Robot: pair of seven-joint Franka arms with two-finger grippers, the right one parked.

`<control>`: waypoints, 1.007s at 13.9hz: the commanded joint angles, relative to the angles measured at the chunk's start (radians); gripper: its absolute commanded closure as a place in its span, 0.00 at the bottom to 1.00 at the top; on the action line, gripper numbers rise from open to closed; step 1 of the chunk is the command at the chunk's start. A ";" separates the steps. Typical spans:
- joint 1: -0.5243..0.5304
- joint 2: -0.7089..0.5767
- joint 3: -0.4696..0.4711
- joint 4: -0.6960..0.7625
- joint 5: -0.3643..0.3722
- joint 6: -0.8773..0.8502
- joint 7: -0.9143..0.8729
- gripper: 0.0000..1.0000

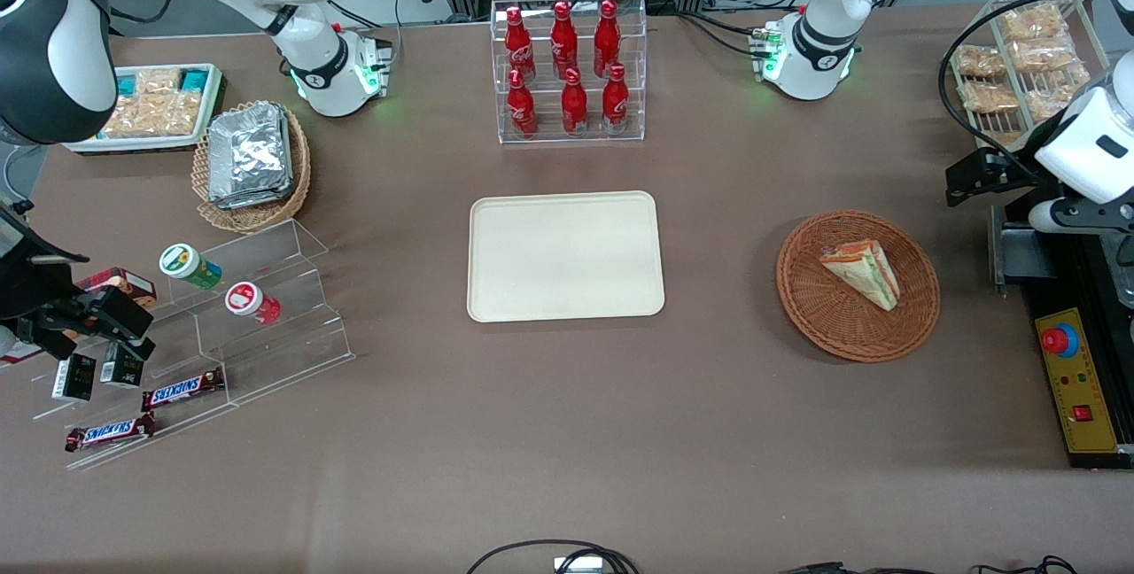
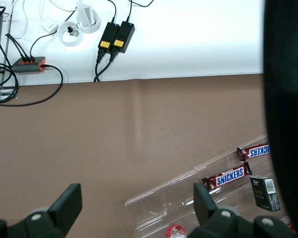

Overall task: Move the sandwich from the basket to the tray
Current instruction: 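Move the left gripper over the wrapped sandwich in the wicker basket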

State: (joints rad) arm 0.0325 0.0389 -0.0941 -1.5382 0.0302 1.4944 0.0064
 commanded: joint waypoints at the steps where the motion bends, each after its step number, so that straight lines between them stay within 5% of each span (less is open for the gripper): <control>1: 0.000 0.001 0.001 0.004 0.019 -0.017 0.010 0.00; 7: 0.001 0.050 0.002 -0.019 0.057 0.033 -0.042 0.00; 14: 0.012 0.029 0.007 -0.333 0.060 0.347 -0.259 0.00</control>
State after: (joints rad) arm 0.0427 0.1016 -0.0890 -1.7765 0.0777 1.7629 -0.1777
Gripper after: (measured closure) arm 0.000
